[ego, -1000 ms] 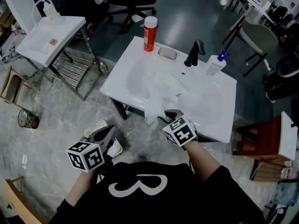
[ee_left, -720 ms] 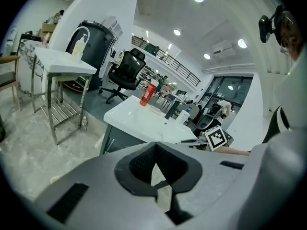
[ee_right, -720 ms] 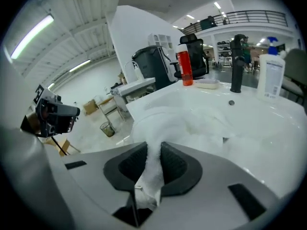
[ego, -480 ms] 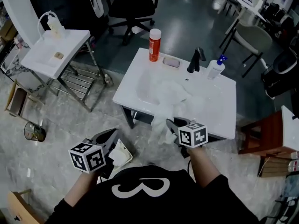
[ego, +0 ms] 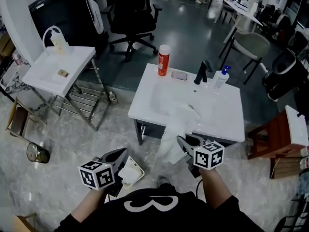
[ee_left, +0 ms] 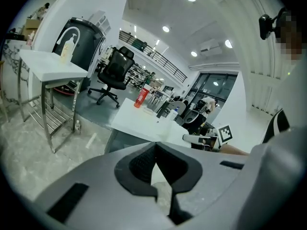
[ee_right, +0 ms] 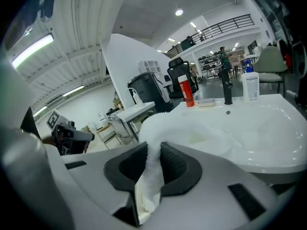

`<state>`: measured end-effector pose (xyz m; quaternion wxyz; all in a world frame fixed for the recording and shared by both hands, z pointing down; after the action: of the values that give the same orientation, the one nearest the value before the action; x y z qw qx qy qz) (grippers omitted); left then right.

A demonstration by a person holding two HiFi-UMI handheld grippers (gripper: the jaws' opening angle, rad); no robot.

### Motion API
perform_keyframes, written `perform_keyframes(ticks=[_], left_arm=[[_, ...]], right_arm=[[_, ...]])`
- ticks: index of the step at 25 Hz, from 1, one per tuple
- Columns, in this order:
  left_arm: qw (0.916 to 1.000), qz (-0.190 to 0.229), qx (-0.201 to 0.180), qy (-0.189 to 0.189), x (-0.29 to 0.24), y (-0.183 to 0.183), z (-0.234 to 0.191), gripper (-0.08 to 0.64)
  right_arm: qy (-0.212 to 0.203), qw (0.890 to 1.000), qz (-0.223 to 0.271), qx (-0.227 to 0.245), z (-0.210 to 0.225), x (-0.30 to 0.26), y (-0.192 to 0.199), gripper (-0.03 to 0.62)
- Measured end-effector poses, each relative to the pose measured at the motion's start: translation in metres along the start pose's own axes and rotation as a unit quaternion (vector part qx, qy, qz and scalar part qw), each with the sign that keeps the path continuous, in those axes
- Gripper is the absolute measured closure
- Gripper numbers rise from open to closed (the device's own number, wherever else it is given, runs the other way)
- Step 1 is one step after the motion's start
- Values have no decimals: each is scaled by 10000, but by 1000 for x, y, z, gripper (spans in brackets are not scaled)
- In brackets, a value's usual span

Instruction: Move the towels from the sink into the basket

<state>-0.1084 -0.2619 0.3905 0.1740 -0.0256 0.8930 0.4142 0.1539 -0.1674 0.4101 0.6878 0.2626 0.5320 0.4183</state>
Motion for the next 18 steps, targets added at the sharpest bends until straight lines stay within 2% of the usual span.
perform_keyframes(ticks=[10, 13, 18], left_arm=[[9990, -169, -176, 377, 60, 26, -10, 555], [9990, -166, -105, 397, 76, 34, -15, 555], [9994, 35, 81, 329, 93, 40, -23, 555]], right_arm=[[-104, 9967, 772, -218, -93, 41, 14, 517], [-279, 9959, 815, -271, -119, 51, 22, 517], [-634, 9956, 691, -14, -154, 59, 28, 517]])
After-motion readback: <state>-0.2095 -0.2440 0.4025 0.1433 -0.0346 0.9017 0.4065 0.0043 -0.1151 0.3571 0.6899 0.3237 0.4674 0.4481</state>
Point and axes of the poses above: the fingertips, and each gripper's own axes: x backward along the fingers, z to its right, y out of its underside, the point moved 5 cm from there along x, backward along the fingers, and after that the axes turned 7 degrees about y, right-handed, at the moved point
